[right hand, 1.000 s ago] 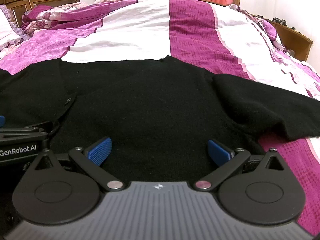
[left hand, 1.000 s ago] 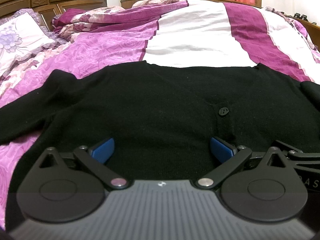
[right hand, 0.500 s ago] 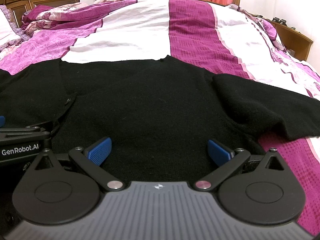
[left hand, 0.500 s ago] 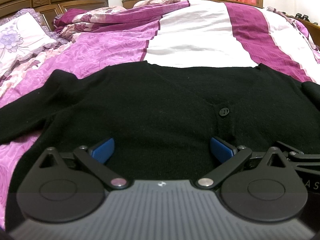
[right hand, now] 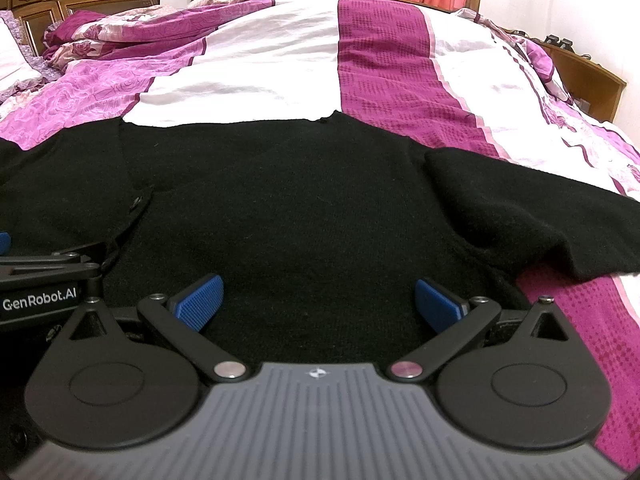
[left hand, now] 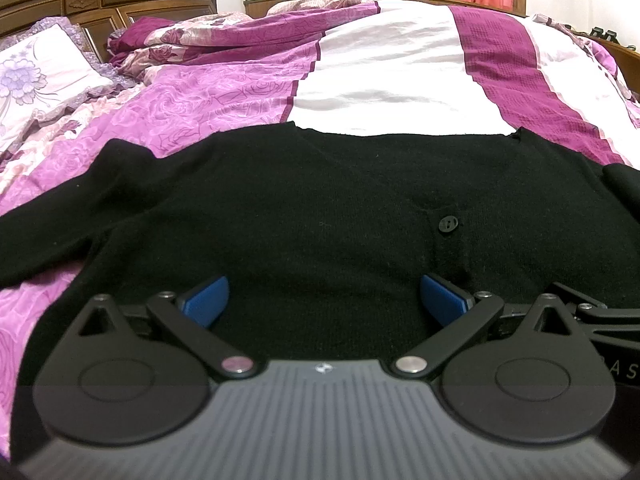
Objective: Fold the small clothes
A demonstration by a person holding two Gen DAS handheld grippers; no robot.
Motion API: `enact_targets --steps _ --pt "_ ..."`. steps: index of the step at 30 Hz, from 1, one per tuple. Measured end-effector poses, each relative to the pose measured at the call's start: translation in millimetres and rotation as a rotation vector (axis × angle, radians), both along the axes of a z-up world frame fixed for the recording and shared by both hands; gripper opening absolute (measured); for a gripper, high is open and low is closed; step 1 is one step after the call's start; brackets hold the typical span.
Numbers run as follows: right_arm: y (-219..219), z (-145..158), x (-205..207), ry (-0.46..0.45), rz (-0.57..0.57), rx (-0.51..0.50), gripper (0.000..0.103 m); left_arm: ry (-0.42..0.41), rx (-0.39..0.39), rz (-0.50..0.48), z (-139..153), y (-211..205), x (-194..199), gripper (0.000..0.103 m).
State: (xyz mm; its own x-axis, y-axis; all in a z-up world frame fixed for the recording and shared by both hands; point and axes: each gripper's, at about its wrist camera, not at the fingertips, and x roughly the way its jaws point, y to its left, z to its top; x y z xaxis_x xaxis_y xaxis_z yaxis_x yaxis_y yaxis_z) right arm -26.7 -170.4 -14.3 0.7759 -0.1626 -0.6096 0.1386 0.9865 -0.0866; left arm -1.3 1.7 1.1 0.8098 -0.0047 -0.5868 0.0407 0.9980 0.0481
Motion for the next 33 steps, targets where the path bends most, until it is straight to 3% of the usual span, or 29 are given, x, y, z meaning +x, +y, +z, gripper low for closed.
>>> enact_targets --steps 33 --pt "0.0 -0.2 0.5 0.001 -0.002 -0.002 0.103 0.001 -0.003 0.009 0.0 1.1 2.6 0.103"
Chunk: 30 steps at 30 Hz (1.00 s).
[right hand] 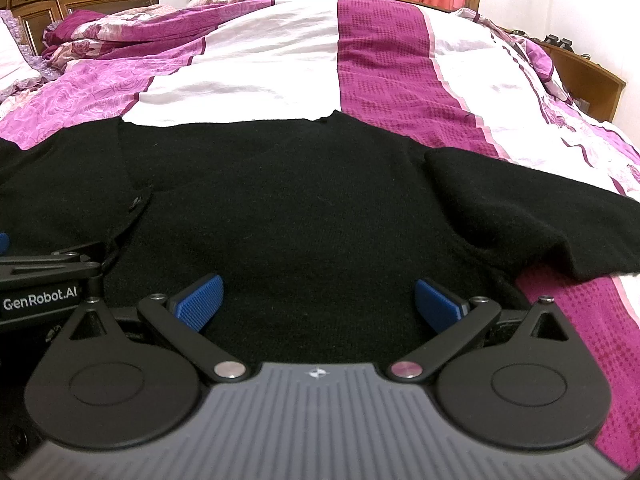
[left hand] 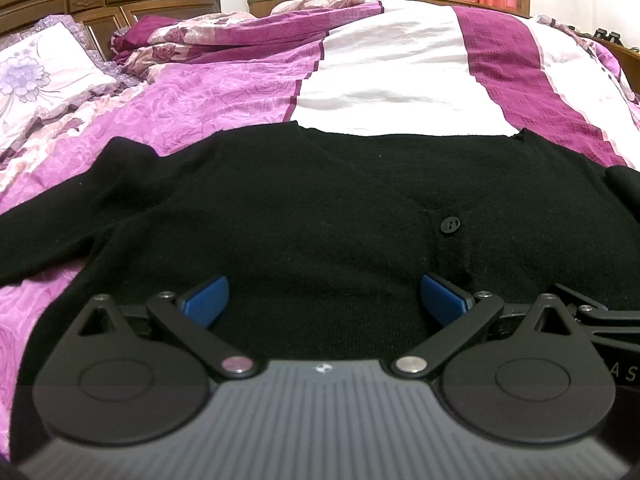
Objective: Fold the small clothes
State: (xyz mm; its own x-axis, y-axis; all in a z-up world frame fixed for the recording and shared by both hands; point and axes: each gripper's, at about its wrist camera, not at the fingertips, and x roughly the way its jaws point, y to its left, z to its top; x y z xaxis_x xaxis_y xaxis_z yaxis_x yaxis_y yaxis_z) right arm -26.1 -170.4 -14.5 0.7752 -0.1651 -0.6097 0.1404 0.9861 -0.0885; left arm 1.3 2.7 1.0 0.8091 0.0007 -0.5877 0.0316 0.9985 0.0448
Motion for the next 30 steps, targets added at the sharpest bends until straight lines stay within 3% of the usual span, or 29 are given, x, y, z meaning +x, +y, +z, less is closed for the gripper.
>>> enact_targets --steps 10,16,19,22,24,25,26,27,30 --pt "0.3 1.1 0.6 0.002 0.001 0.002 0.103 0.003 0.001 0.010 -0.7 0.1 -0.5 0.103" --pt "-0.3 -1.1 0.8 0.002 0.003 -0.003 0.103 -0.057 -0.127 0.070 12.4 30.4 -7.4 0.103" --pt "-0.4 -1.3 1.2 0.003 0.005 -0.001 0.103 -0.107 -0.136 0.137 29.4 65.6 -5.3 0.103" --pt "0.1 -0.8 1.6 0.003 0.006 0.000 0.103 -0.155 -0.066 0.196 43.7 106.7 -4.0 0.103" --pt "0.7 -0.8 2.3 0.004 0.008 -0.002 0.103 -0.180 0.042 0.288 49.6 135.5 -7.0 0.103" --pt "1.0 -0.7 2.9 0.005 0.009 -0.002 0.103 -0.196 0.082 0.336 51.4 147.9 -9.9 0.097" --pt "1.1 -0.9 3.2 0.005 0.010 -0.002 0.103 -0.210 0.118 0.381 52.6 161.8 -14.3 0.081" --pt "1.4 -1.1 3.6 0.005 0.011 -0.003 0.103 -0.205 0.156 0.416 53.6 174.9 -16.9 0.074" --pt "1.7 -1.2 4.1 0.004 0.012 -0.003 0.103 -0.191 0.243 0.449 52.8 203.3 -23.6 0.074"
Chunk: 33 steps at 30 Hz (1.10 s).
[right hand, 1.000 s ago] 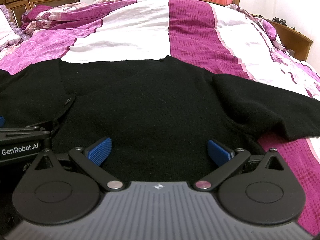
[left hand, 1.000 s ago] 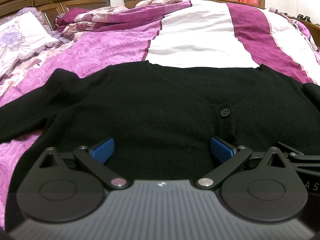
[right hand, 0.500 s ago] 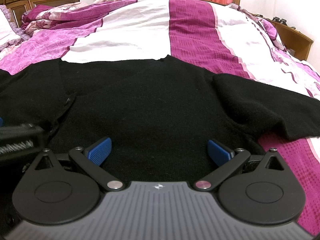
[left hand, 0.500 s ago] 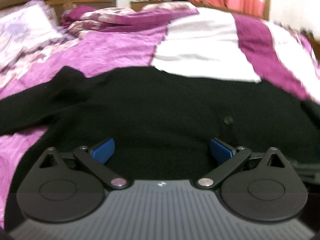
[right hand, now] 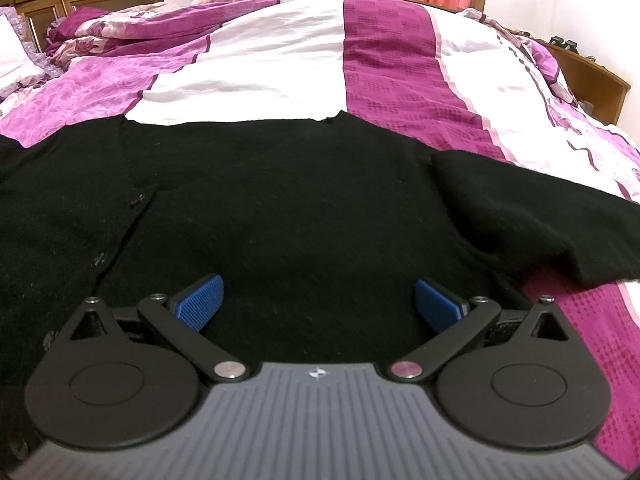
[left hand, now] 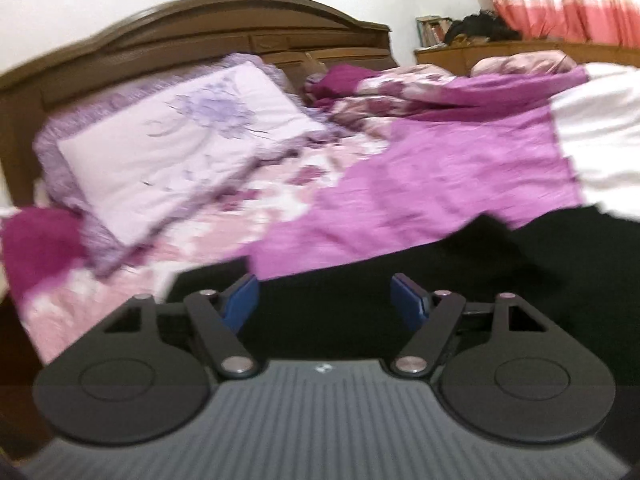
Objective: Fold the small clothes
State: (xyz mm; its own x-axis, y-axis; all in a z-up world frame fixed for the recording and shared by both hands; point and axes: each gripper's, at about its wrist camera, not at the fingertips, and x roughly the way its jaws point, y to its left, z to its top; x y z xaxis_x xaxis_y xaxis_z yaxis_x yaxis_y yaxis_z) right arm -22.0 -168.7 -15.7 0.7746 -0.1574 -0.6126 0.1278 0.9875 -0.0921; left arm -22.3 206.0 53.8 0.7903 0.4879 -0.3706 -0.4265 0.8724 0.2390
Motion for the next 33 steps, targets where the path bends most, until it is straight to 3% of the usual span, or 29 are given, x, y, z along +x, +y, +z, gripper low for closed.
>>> enact_targets --steps 3,6,8,10,17,19,22,23,24,25,29,31,33 --pt "0.1 0.1 0.0 0.000 -0.001 -0.001 0.103 0.018 0.107 0.029 -4.6 16.2 -6.4 0.074" --pt "0.0 0.1 0.4 -0.001 -0.001 -0.001 0.103 0.074 0.288 0.027 -21.2 18.3 -12.4 0.075" --pt "0.3 0.0 0.7 0.000 0.000 -0.001 0.103 0.145 0.326 0.009 -36.0 24.3 -11.4 0.075" --pt "0.9 -0.1 1.3 0.001 0.003 -0.005 0.103 0.206 0.319 0.013 -47.7 33.5 -6.5 0.074" --pt "1.7 1.0 1.4 -0.002 0.009 -0.005 0.103 0.180 0.407 0.113 -55.7 47.7 3.0 0.074" --pt "1.4 1.0 1.4 -0.002 0.009 -0.006 0.103 0.189 0.393 0.118 -58.3 49.0 8.1 0.065" --pt "1.3 0.9 1.3 -0.002 0.009 -0.004 0.103 0.202 0.377 0.099 -59.5 46.2 7.8 0.043" --pt "1.2 1.1 1.3 -0.002 0.009 -0.003 0.103 0.208 0.371 0.082 -60.0 45.1 8.8 0.026" --pt "1.6 0.9 1.3 -0.002 0.009 -0.004 0.103 0.209 0.369 0.077 -60.4 44.2 8.6 0.016" --pt "1.5 0.8 1.3 -0.002 0.009 -0.005 0.103 0.203 0.369 0.091 -60.8 44.5 8.4 0.015" --pt "1.7 0.7 1.2 -0.002 0.008 -0.006 0.103 0.060 0.380 0.171 -44.2 38.4 -0.7 0.012" --pt "1.5 0.6 1.4 -0.002 0.008 -0.006 0.103 0.000 0.386 0.146 -31.0 26.1 -4.8 0.012" --pt "1.6 0.6 1.4 -0.002 0.008 -0.005 0.103 -0.048 0.337 0.103 -18.5 12.2 -7.1 0.012"
